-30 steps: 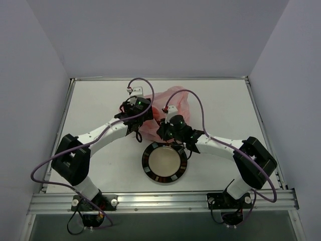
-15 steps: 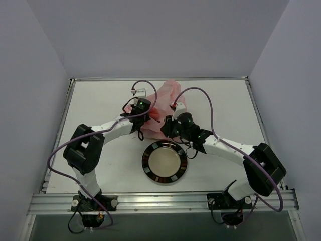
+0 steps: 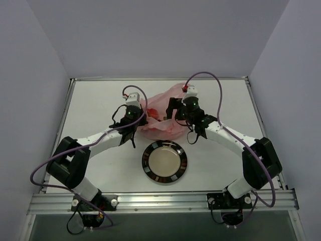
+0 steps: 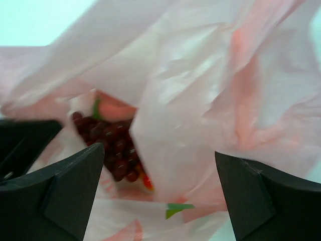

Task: Take the fake fruits out of the plastic bag

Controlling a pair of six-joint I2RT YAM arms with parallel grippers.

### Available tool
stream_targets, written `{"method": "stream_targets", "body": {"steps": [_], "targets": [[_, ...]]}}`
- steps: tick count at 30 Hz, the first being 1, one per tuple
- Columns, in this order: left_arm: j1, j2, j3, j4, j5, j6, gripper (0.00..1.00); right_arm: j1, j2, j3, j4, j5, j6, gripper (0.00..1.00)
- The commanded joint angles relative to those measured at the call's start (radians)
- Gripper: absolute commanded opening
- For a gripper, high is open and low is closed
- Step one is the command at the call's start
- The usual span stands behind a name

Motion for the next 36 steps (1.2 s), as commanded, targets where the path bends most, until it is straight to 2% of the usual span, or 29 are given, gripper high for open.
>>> {"method": "stream_targets", "body": {"steps": [1,7,9,10,11,14,16,21,24,30,36], "targets": [[0.015,-0.012,0.005,0.150,0.065,-0.023,0.02,-0.071,0.115,0.049,-0.026,0.063,0.000,0.90],[0.068,0.089,0.052,0.289,0.151,-0.065,0.02,-0.154,0.281,0.098,0.118,-0.139,0.035,0.89],[0.088,0.113,0.080,0.312,0.169,-0.085,0.02,-0.171,0.307,0.124,0.143,-0.195,0.042,0.71],[0.098,0.129,0.096,0.325,0.207,-0.094,0.02,-0.180,0.335,0.160,0.172,-0.208,0.050,0.54],[0.110,0.133,0.132,0.325,0.218,-0.097,0.02,-0.214,0.349,0.180,0.192,-0.236,0.058,0.23],[0.144,0.134,0.169,0.363,0.284,-0.115,0.02,-0.291,0.393,0.241,0.327,-0.494,0.143,0.00],[0.171,0.126,0.167,0.421,0.322,-0.169,0.02,-0.321,0.393,0.255,0.428,-0.569,0.214,0.00],[0.222,0.110,0.095,0.544,0.445,-0.266,0.02,-0.381,0.379,0.177,0.528,-0.659,0.300,0.00],[0.222,0.133,0.014,0.608,0.494,-0.287,0.02,-0.377,0.413,0.094,0.470,-0.614,0.286,0.00],[0.237,0.176,-0.112,0.682,0.585,-0.302,0.02,-0.354,0.341,-0.035,0.334,-0.509,0.205,0.00],[0.239,0.238,-0.159,0.760,0.652,-0.316,0.02,-0.351,0.415,0.069,0.157,-0.385,0.127,0.00]]}}
